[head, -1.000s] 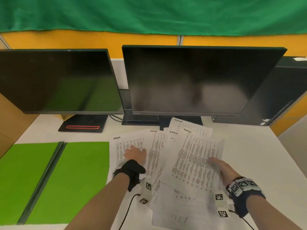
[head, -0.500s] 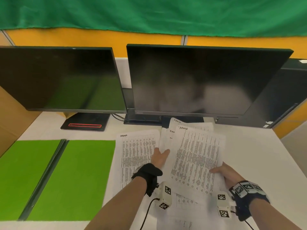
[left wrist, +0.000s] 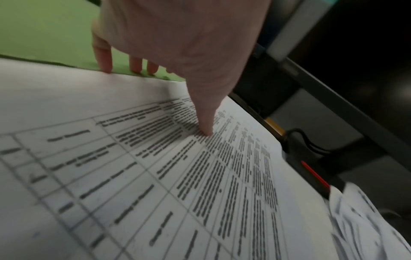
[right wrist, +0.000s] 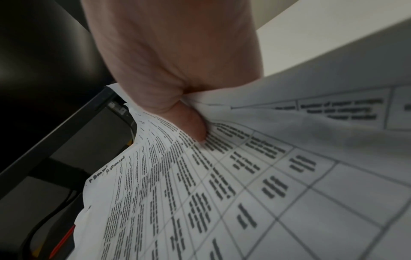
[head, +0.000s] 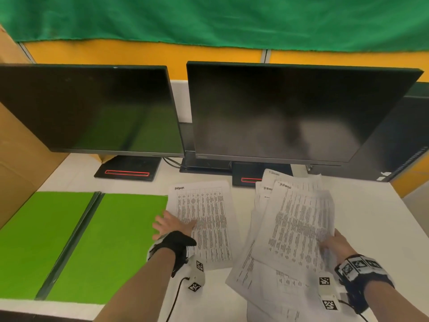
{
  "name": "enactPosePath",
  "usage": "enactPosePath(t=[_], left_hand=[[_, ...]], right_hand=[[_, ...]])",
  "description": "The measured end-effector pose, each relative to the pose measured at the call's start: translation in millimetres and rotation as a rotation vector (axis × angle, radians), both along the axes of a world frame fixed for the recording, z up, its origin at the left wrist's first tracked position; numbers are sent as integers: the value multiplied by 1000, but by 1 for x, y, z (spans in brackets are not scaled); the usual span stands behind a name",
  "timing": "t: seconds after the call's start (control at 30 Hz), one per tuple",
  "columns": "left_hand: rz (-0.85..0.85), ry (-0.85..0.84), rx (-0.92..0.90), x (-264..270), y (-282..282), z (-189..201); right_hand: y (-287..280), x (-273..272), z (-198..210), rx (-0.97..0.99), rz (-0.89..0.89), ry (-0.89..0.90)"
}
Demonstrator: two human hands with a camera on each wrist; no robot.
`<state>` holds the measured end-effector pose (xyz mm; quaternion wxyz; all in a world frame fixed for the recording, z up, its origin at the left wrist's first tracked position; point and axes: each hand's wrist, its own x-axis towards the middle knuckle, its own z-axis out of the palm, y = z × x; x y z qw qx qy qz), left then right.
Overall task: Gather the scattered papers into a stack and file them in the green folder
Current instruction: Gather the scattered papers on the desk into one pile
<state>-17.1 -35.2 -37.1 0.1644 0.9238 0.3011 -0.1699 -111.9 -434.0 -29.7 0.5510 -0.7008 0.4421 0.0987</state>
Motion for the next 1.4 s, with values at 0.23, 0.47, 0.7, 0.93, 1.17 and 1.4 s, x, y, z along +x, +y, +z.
enactPosePath(t=[0.23,0.47,0.7,0.93,1.17,1.4], left_hand=[[130,47,-79,18,11,-2],[-27,-101,-397,19,18,7],[-154,-527,-649,22,69,74],[-195,-251,-943,-2,32,70],[-391,49,-576,-15,-53,23],[-340,56,-308,-18,-65,21]], right_hand=[[10,1,22,-8,97,67],[13,4,24,-44,211,105],[18,5,19,12,177,87],[63,21,17,219,220,30],[89,25,39,548,142,-35],[99,32,20,176,462,-88]])
